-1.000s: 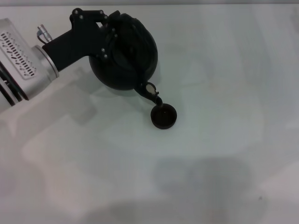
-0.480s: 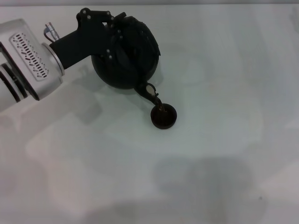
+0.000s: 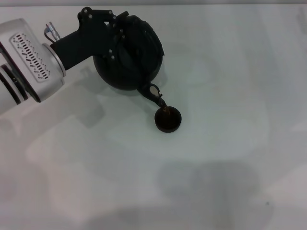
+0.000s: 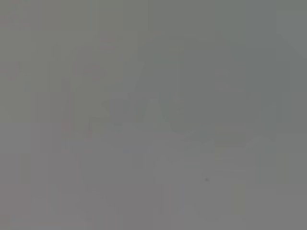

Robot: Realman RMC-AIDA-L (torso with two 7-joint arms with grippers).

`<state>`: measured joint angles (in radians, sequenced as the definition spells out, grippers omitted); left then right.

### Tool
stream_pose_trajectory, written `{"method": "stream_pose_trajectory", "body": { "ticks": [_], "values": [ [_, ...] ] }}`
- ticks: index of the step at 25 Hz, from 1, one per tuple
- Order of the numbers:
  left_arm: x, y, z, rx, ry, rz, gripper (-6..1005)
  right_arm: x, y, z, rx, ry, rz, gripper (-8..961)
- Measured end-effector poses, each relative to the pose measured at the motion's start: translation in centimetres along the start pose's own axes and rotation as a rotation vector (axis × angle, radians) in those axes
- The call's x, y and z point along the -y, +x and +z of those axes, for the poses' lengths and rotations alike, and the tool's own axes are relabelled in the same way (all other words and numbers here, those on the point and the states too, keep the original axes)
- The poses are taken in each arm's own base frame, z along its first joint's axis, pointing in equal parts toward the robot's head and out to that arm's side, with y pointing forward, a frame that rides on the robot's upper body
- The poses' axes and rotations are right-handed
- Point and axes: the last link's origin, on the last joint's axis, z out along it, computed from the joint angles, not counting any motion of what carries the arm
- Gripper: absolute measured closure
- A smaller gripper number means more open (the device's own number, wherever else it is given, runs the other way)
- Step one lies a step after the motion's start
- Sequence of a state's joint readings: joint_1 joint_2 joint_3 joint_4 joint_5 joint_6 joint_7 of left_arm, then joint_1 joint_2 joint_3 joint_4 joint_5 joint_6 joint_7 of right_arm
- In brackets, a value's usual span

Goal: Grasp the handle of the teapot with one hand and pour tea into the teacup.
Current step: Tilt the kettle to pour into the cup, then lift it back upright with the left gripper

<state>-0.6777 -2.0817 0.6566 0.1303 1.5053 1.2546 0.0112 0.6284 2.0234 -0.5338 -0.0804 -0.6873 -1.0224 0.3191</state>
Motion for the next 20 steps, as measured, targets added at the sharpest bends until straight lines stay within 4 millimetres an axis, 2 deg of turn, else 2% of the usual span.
{"method": "stream_pose_trajectory", "body": {
  "ticks": [20],
  "values": [
    [0.32,-0.14,-0.52,0.000,0.074,-0.054,902,-0.40,0.17,0.15,-0.010,-0.005,0.008,124]
  ]
}}
